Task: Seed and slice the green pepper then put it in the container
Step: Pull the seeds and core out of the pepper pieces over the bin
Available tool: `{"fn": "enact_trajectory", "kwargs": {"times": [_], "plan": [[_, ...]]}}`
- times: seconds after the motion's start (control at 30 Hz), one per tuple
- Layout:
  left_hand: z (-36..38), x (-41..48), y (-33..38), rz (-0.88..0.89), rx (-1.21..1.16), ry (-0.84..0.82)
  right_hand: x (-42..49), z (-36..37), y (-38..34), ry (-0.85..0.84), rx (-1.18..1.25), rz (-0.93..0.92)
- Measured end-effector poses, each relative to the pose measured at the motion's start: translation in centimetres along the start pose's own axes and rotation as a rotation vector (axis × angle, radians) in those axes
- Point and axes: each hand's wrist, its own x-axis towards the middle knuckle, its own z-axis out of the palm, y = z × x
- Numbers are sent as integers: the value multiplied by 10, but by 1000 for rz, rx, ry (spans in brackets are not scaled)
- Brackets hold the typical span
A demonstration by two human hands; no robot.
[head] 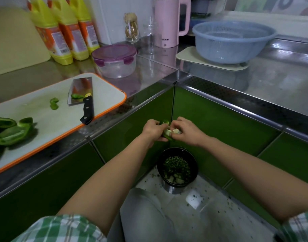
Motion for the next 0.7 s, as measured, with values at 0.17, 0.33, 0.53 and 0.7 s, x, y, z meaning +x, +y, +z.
{"fn": "enact_trajectory", "kwargs": {"times": [0.17, 0.33, 0.53, 0.7], "plan": [[-1, 4, -2, -47, -150, 17, -6, -1, 5, 83, 445, 133], [2, 6, 1, -71, -291, 27, -3, -1, 9, 195, 1089, 385], [2, 9, -3, -72, -272, 41, 0, 1, 17, 312, 1315, 604], [2, 8, -3, -94, -302, 9, 1, 4, 28, 285, 947, 630]]}}
